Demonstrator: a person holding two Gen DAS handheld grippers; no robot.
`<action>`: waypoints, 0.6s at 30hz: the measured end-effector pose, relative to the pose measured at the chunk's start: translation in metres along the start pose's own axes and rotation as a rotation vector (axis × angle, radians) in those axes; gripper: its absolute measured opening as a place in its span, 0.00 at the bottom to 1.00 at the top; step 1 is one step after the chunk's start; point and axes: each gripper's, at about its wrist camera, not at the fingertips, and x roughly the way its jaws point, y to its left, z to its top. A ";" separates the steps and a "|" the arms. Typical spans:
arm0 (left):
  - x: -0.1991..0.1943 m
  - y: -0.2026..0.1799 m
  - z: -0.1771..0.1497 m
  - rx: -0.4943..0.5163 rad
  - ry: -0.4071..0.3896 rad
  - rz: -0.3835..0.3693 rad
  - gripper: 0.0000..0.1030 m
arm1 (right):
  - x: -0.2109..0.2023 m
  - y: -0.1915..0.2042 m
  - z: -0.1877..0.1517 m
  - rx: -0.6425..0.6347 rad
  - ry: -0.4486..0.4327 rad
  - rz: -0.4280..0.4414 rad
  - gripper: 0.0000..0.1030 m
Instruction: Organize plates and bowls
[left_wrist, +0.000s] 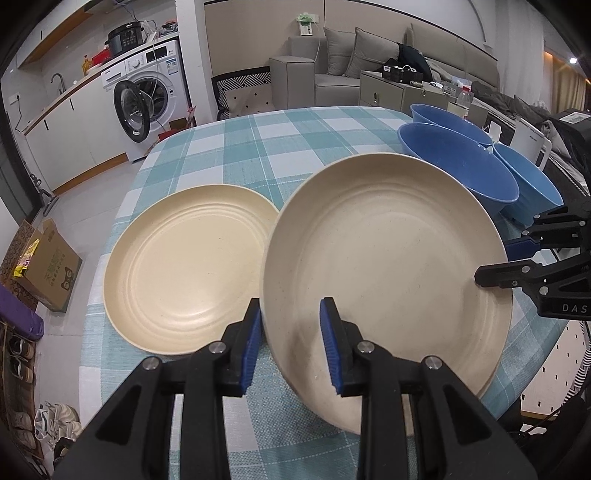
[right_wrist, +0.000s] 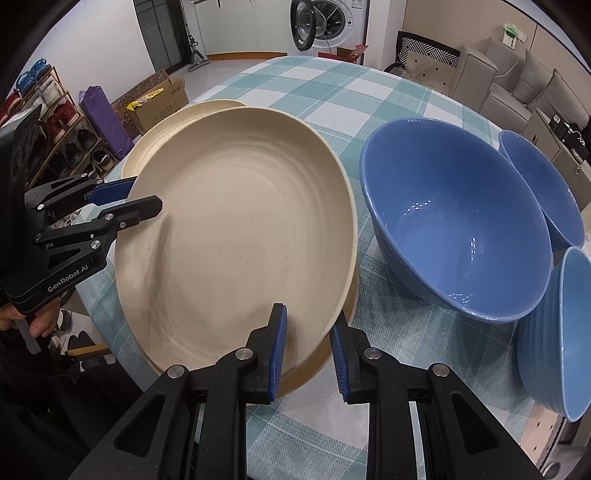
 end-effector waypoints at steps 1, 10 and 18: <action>0.000 0.000 0.000 0.003 0.001 0.000 0.28 | 0.000 0.000 -0.001 0.000 0.004 -0.002 0.23; 0.001 -0.006 -0.003 0.030 0.007 -0.001 0.28 | 0.003 -0.003 -0.007 0.001 0.023 -0.008 0.23; 0.004 -0.011 -0.005 0.050 0.024 0.008 0.28 | 0.007 -0.001 -0.003 -0.018 0.040 -0.040 0.24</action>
